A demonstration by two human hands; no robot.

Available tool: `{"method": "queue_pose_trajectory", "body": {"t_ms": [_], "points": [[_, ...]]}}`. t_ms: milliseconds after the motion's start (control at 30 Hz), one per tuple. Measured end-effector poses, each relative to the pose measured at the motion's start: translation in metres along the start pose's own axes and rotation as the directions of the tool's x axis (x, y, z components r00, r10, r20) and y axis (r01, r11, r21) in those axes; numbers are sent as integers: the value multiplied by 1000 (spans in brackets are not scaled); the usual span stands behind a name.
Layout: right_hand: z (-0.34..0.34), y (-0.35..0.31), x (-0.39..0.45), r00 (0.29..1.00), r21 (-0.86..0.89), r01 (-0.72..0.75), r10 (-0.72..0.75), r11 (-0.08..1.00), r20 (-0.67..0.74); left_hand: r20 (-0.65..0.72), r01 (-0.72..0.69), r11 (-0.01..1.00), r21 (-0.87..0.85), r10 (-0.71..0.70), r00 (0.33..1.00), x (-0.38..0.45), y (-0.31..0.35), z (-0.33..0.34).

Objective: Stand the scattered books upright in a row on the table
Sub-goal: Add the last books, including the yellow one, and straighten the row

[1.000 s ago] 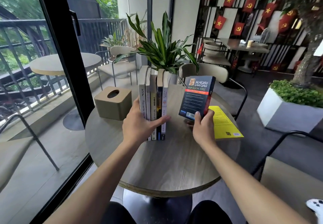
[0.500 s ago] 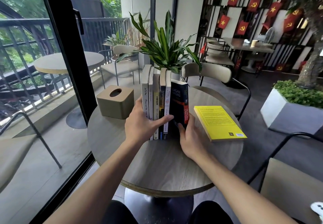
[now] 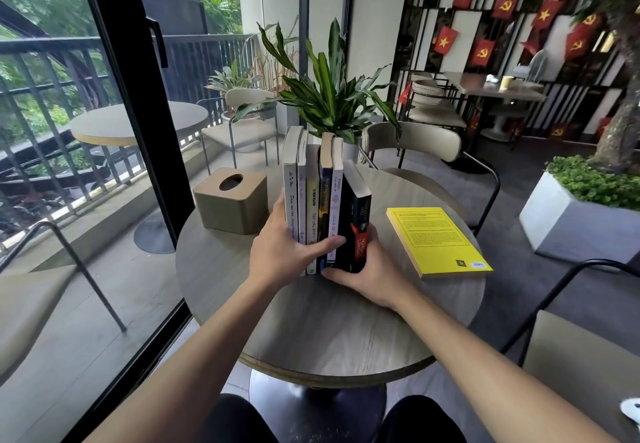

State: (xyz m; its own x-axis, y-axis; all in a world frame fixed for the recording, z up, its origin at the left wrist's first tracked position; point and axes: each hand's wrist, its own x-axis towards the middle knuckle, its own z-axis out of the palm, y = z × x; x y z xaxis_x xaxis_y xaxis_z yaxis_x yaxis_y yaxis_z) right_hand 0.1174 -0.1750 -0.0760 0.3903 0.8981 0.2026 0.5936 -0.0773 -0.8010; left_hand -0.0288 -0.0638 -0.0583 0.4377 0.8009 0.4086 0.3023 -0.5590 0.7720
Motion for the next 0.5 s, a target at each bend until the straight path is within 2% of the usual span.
{"method": "queue_pose_trajectory", "body": {"t_ms": [100,267,400,500], "points": [[-1,0,9,999,18,9,-9,1000,32,52,32,997,-63,-29,998,-2,-6,2],[6,-2,20,994,12,41,-42,999,99,172,81,951,-297,-30,985,3,-13,5],[16,-10,26,993,-79,103,-98,992,61,170,68,945,-319,-13,985,6,-17,9],[21,-9,29,993,-84,117,-117,990,4,138,63,954,-292,-23,990,6,-20,11]]}}
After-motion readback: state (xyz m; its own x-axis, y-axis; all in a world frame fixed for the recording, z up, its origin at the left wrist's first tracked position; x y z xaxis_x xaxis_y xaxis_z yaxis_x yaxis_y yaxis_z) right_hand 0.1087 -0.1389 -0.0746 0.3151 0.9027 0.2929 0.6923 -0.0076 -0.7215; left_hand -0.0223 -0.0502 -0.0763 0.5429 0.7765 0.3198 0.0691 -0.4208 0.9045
